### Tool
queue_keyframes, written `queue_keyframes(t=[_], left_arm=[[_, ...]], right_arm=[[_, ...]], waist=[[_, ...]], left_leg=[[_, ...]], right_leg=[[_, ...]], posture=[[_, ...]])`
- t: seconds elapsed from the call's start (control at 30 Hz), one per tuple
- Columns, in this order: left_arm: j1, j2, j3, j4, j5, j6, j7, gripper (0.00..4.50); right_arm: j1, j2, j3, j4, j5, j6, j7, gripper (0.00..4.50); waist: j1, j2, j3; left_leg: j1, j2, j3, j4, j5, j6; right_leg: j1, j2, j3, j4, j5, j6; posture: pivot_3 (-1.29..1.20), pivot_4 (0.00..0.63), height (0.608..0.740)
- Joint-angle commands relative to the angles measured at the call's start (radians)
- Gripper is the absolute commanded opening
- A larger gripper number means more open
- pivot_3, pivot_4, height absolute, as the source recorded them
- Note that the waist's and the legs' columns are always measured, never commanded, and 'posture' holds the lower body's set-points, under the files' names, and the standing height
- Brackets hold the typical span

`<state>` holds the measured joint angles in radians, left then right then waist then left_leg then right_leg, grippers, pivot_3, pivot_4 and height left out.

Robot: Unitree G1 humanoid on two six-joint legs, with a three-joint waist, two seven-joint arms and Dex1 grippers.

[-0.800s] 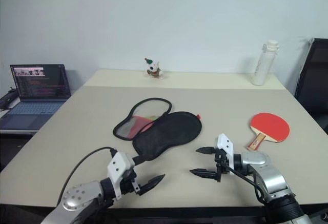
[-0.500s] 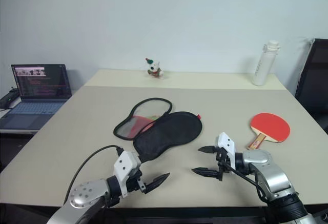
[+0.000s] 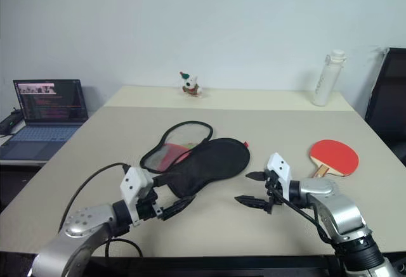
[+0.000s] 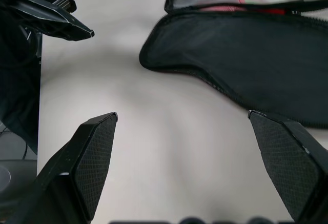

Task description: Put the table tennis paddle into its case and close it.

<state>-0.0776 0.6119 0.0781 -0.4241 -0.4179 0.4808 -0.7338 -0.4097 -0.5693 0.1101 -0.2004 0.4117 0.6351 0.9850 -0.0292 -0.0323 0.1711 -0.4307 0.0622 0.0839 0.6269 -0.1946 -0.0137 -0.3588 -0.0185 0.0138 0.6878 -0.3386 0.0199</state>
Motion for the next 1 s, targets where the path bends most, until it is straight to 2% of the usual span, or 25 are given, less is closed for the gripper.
queue_keyframes(t=[0.03, 0.27, 0.57, 0.73, 0.83, 1.0], left_arm=[[-0.059, 0.027, -0.012, 0.029, -0.013, -0.015, -0.057, 4.48], [-0.171, 0.1, -0.099, 0.26, 0.081, -0.139, -0.217, 4.48], [-0.313, 0.066, -0.242, 0.561, 0.199, -0.325, -0.38, 4.48], [-0.34, 0.062, -0.254, 0.613, 0.212, -0.343, -0.432, 4.48], [-0.343, 0.061, -0.245, 0.621, 0.209, -0.327, -0.442, 3.83], [-0.346, 0.048, -0.224, 0.623, 0.192, -0.293, -0.433, 2.03]], right_arm=[[-0.002, -0.021, -0.037, -0.056, 0.053, 0.021, 0.015, 4.5], [-0.017, -0.033, -0.065, -0.1, 0.096, 0.045, -0.011, 4.5], [0.034, -0.032, -0.096, -0.141, 0.098, 0.012, -0.055, 4.5], [0.061, -0.039, -0.117, -0.14, 0.089, -0.014, -0.073, 4.5], [0.066, -0.043, -0.13, -0.141, 0.088, -0.02, -0.088, 4.5], [0.056, -0.053, -0.145, -0.145, 0.097, -0.01, -0.113, 4.5]], waist=[[0.001, 0.0, 0.0], [0.001, 0.0, 0.0], [0.001, 0.0, 0.0], [0.0, 0.0, 0.0], [0.0, 0.0, 0.0], [0.0, 0.0, 0.0]], left_leg=[[0.0, 0.0, 0.0, 0.0, 0.0, 0.0], [0.0, 0.0, 0.0, 0.0, 0.0, 0.0], [-0.001, 0.0, 0.001, 0.0, 0.0, 0.0], [-0.002, 0.0, 0.001, 0.0, 0.0, 0.0], [-0.002, 0.0, 0.001, 0.0, 0.0, 0.0], [-0.002, 0.0, 0.001, 0.0, 0.0, 0.0]], right_leg=[[0.0, 0.0, 0.0, 0.0, 0.0, 0.0], [0.0, 0.0, 0.0, 0.0, 0.0, 0.0], [-0.001, 0.0, 0.0, -0.001, 0.0, 0.0], [-0.002, 0.0, 0.001, -0.001, 0.0, 0.0], [-0.002, 0.0, 0.001, -0.001, 0.0, 0.0], [-0.002, 0.0, 0.001, -0.001, 0.0, 0.0]], posture=[[0.0, 0.15, 0.74], [0.0, 0.15, 0.74], [0.0, 0.15, 0.74], [0.0, 0.15, 0.74], [0.0, 0.15, 0.74], [0.0, 0.15, 0.74]])
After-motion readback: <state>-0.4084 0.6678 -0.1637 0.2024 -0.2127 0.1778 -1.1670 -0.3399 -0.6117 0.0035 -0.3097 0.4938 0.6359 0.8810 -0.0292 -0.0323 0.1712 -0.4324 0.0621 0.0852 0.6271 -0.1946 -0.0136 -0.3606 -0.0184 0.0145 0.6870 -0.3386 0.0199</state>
